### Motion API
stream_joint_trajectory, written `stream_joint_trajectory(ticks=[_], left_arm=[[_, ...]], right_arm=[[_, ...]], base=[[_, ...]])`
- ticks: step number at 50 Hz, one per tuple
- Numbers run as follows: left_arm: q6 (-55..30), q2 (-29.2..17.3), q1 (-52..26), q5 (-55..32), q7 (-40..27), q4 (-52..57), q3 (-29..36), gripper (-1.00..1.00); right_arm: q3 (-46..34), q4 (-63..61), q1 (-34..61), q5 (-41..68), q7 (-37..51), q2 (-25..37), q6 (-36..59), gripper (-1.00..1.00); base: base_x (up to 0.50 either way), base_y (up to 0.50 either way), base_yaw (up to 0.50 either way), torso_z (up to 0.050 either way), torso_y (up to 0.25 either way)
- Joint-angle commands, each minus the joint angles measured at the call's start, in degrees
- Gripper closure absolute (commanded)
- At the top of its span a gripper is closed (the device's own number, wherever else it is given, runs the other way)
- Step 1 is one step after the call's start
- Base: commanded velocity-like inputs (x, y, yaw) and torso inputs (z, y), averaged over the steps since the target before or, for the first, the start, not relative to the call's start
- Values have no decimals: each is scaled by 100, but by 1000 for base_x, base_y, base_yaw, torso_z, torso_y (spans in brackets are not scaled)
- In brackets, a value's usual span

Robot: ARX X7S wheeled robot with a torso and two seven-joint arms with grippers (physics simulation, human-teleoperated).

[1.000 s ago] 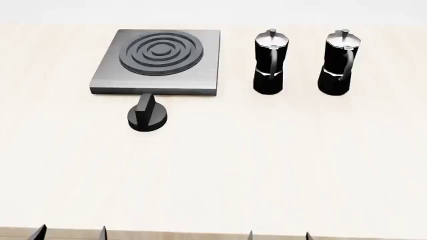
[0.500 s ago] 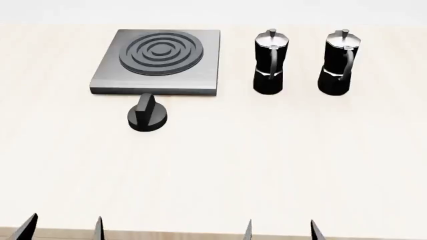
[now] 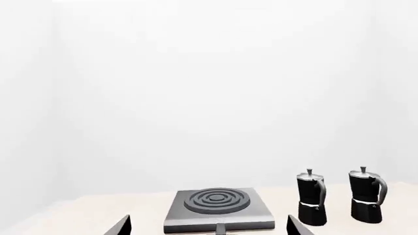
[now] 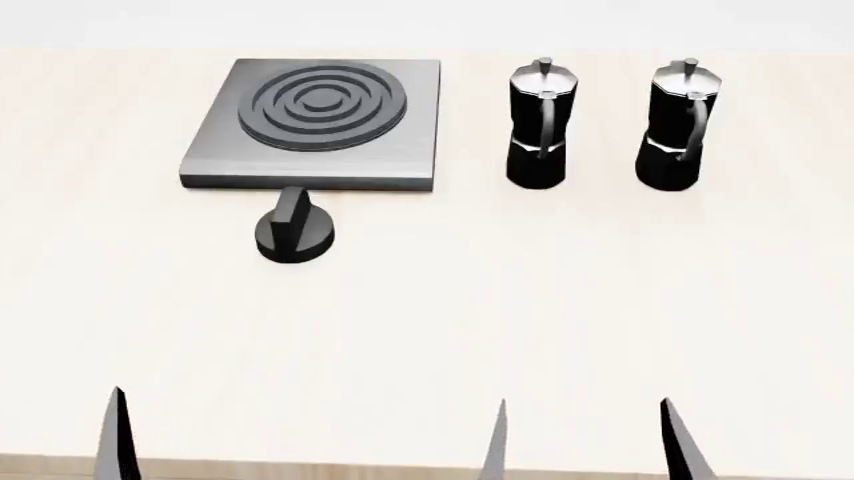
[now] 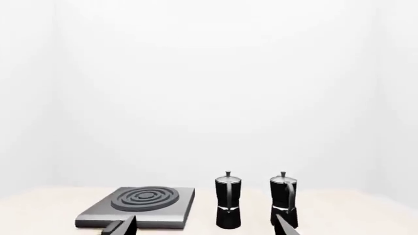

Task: Put both moka pots on the stove.

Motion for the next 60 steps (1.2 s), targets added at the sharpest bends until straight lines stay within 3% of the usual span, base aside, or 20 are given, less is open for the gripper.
stream_joint_trajectory(ticks=[1,60], left_arm=[[-142,-112,154,52,-120,654,84,-100],[42,-393,93,-68,-439,360,316,-100]], right_arm=[[-35,-469,-123,51,113,85,-35,-100],[-263,-338,-106,64,503,372,-157,-100]], base=[[0,0,0,0,0],[122,0,0,0,0]])
